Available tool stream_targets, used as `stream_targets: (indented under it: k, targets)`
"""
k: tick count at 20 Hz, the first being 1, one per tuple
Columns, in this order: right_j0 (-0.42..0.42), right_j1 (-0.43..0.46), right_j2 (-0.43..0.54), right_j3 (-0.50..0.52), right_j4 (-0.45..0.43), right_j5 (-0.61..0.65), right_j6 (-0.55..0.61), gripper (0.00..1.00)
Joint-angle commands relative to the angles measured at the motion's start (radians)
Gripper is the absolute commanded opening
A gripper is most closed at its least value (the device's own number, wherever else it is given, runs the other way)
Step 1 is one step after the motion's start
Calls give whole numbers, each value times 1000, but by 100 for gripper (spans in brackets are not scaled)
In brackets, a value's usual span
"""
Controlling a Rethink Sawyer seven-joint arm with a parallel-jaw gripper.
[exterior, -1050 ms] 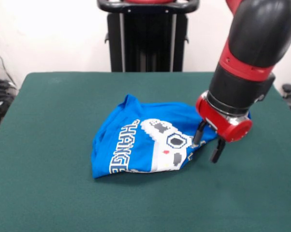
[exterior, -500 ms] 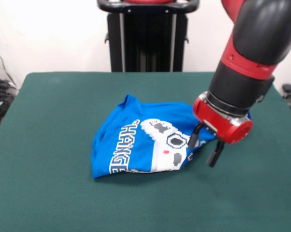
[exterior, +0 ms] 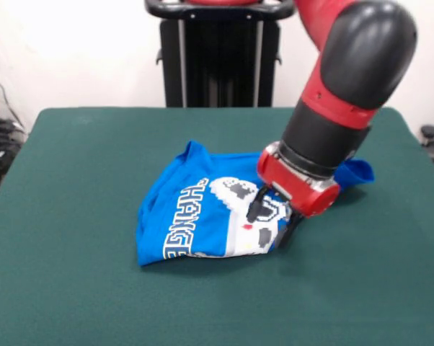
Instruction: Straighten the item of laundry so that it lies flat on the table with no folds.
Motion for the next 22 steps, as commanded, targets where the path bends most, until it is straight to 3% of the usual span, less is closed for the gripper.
stream_targets:
  k: [1,7,13,17,18,21,22]
  targets:
    - [38,127,-80,117,-34,119,-74,100]
    - [16,243,-113,71,-165,225,-43,100]
    - [16,295,-146,42,-305,268,45,100]
    - [9,301,-152,30,-341,282,60,100]
    - [5,302,-157,26,-362,298,61,0]
    - [9,283,-146,41,-316,288,71,0]
    - [15,276,-154,46,-340,276,116,0]
